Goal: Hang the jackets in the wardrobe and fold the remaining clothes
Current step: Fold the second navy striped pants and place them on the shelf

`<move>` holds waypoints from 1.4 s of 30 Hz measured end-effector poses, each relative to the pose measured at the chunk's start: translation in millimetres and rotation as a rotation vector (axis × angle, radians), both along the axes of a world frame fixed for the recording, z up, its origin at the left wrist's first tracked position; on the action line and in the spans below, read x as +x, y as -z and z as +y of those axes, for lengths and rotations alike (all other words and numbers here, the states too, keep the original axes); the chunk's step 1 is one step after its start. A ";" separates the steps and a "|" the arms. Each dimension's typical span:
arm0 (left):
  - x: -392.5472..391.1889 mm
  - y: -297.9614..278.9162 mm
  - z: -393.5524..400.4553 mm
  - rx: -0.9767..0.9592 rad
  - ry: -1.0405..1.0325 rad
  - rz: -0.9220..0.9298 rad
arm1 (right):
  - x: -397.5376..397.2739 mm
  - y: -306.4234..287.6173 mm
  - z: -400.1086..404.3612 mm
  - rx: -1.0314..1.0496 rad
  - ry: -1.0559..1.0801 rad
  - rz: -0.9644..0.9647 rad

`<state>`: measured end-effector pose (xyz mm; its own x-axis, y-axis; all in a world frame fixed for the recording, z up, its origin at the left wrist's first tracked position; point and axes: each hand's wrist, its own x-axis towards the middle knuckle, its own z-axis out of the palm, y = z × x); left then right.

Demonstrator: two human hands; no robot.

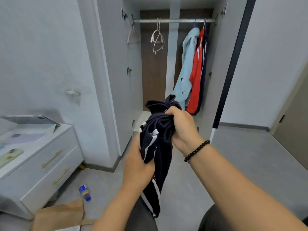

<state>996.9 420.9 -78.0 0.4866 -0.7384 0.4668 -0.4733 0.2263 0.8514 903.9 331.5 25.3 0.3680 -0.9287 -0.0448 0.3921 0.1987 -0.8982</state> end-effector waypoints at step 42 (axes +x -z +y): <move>-30.7 148.1 71.1 0.927 0.158 -0.331 | -103.6 246.7 79.9 -0.887 -0.486 1.635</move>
<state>966.2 492.0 -226.1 0.3007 -0.9248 -0.2329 -0.7403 -0.3803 0.5544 800.3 411.5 -221.4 0.6600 -0.7225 -0.2058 -0.7512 -0.6377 -0.1706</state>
